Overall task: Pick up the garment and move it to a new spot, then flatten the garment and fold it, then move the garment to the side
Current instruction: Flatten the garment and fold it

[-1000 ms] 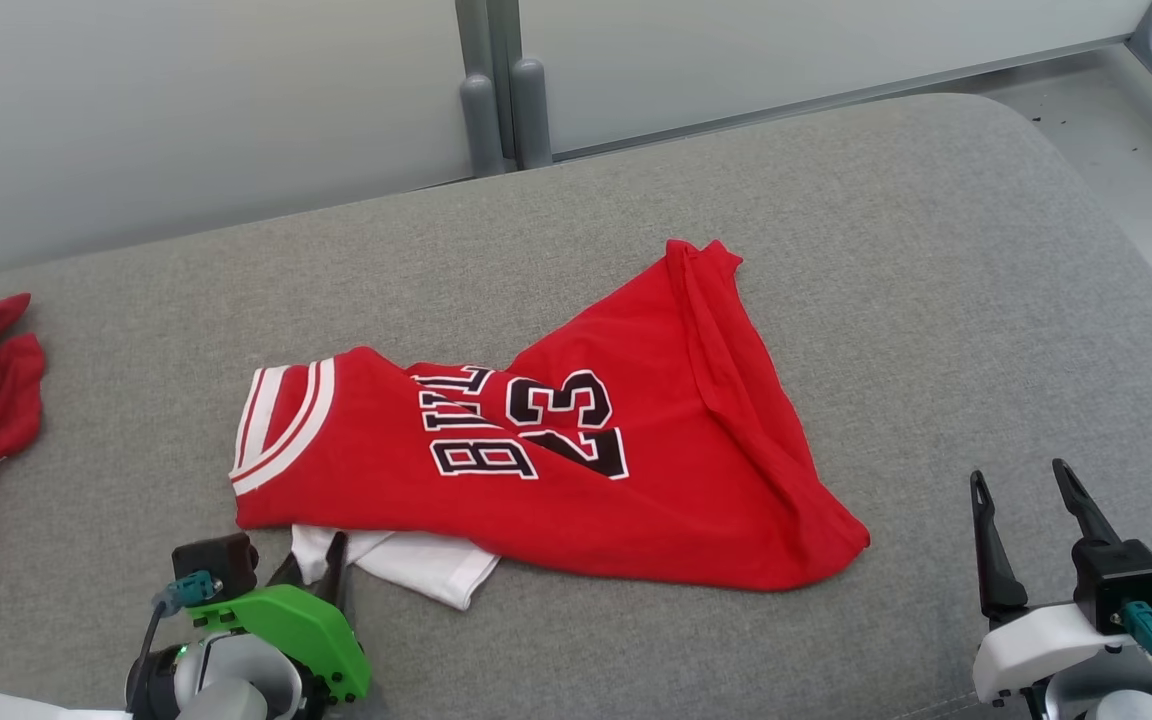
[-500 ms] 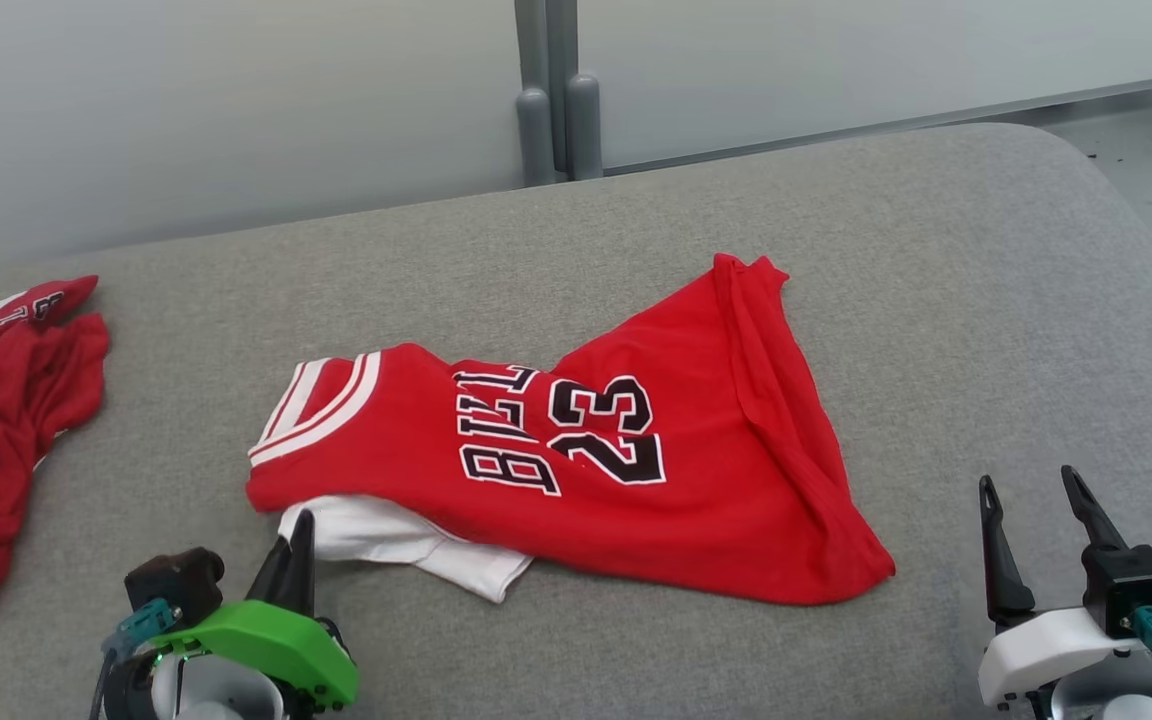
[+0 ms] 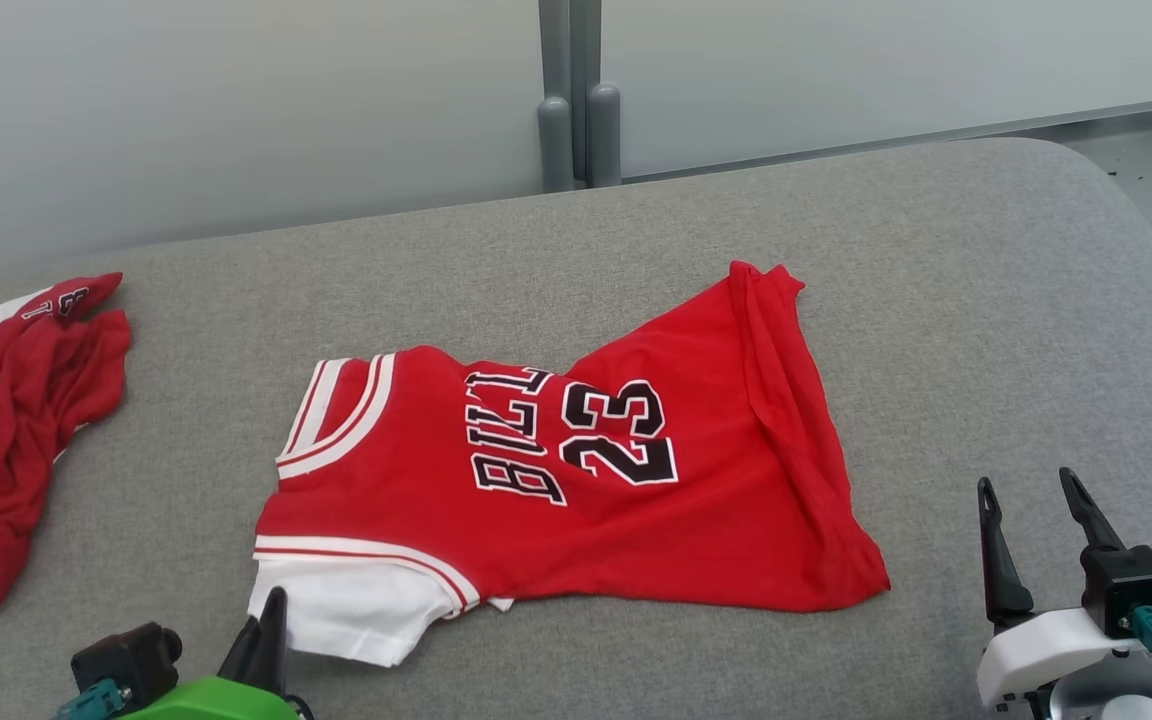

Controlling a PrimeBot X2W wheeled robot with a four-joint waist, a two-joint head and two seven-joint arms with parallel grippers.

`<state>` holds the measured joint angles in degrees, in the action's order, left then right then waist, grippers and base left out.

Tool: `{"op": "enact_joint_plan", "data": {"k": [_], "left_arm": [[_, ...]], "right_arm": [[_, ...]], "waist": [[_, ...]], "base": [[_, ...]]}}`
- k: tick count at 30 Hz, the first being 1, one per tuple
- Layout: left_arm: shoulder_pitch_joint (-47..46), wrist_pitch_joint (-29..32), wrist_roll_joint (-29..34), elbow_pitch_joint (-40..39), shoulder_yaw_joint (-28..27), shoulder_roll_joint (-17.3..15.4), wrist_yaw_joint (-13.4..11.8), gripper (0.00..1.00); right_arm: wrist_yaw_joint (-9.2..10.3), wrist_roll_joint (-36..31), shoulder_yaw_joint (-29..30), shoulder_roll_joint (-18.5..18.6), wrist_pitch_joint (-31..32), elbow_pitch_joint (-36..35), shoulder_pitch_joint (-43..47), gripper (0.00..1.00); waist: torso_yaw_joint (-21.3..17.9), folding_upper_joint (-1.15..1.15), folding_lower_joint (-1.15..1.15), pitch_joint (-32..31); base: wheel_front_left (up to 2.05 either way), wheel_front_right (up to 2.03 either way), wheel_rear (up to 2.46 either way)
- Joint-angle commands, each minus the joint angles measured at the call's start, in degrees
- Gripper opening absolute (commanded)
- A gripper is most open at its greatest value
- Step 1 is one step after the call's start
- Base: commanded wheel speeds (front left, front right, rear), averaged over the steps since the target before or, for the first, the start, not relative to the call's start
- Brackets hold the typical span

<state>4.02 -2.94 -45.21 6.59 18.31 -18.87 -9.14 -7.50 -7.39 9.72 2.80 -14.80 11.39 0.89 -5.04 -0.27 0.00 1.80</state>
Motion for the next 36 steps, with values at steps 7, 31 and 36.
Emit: {"op": "enact_joint_plan", "data": {"k": [7,31,36], "left_arm": [[4.4,2.7,-2.0,-0.5,-1.9,-1.0,-4.0,0.00],[1.9,-7.7,3.3,1.6,-1.7,-0.7,-4.0,1.00],[0.6,-9.5,4.9,1.9,0.0,0.9,-3.3,1.00]], "right_arm": [[0.02,0.4,-0.2,0.2,-0.4,0.6,0.2,1.00],[0.02,2.1,0.5,0.2,0.3,-0.6,2.5,1.00],[0.02,2.8,-0.6,0.2,0.5,-0.6,2.7,1.00]], "waist": [[-1.3,0.27,0.00,-0.1],[-1.1,0.27,0.00,-2.7],[-1.6,0.27,0.00,-3.3]], "base": [[0.00,0.00,0.00],[0.00,0.00,0.00],[0.00,0.00,0.00]]}}
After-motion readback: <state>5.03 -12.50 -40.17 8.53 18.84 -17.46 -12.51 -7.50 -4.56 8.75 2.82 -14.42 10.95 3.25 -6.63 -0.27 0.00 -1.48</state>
